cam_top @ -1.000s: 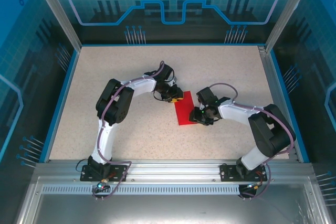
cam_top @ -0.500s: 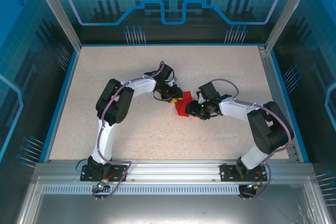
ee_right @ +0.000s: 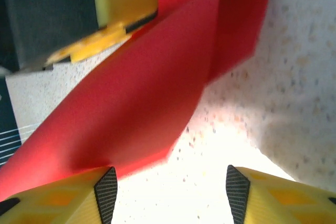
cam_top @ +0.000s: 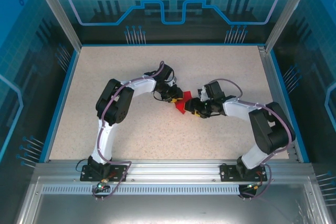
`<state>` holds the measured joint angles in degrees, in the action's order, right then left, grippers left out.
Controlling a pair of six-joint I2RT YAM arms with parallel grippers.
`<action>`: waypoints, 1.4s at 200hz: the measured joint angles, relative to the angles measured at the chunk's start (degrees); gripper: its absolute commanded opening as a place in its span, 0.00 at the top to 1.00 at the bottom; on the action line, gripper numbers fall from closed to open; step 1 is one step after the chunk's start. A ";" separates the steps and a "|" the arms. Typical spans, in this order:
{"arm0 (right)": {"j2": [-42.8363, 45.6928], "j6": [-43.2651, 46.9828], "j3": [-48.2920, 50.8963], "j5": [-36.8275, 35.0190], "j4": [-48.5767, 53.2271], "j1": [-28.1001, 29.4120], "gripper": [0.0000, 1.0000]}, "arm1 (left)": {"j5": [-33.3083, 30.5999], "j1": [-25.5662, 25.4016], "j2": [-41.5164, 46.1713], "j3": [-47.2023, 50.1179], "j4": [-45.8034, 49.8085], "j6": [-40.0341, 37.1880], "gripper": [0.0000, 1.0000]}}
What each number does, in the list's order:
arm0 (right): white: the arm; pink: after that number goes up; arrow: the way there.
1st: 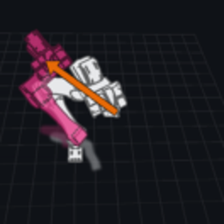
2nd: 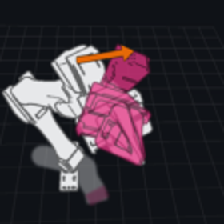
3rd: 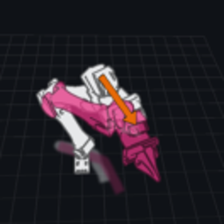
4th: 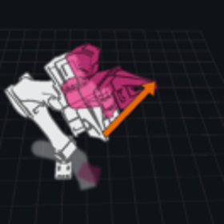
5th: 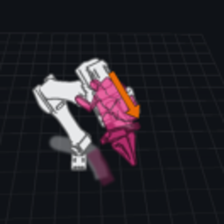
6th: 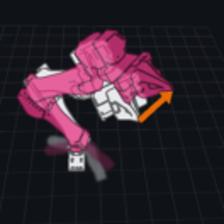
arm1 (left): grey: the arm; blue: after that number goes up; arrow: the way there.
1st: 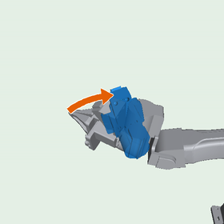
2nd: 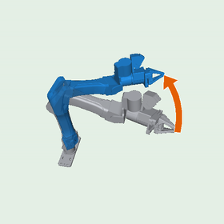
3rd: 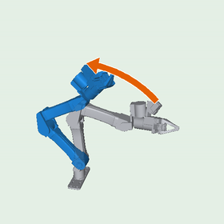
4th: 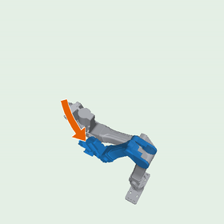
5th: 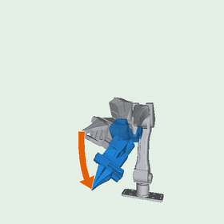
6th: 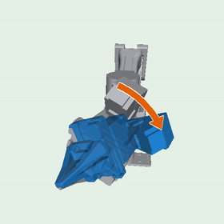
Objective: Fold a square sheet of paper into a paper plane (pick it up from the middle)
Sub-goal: Third fold the triangle at the center of the table.
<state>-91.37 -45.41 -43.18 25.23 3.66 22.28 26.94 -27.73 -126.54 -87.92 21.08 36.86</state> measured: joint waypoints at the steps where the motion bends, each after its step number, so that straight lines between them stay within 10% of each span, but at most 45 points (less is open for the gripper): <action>1: 0.09 -0.09 0.11 0.07 -0.11 0.00 0.39 | 0.00 0.02 0.00 0.00 0.00 0.00 0.70; 132: 6.14 -5.03 8.46 5.09 -12.87 -1.31 0.26 | 0.35 0.04 0.00 0.00 -0.02 0.02 0.71; 280: 8.74 -6.19 10.56 5.22 -13.20 -1.75 0.39 | 0.94 0.20 0.00 0.33 -0.55 0.00 0.71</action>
<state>-82.63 -51.59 -32.62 30.46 -9.54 20.53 27.88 -27.53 -126.54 -87.59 20.53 36.86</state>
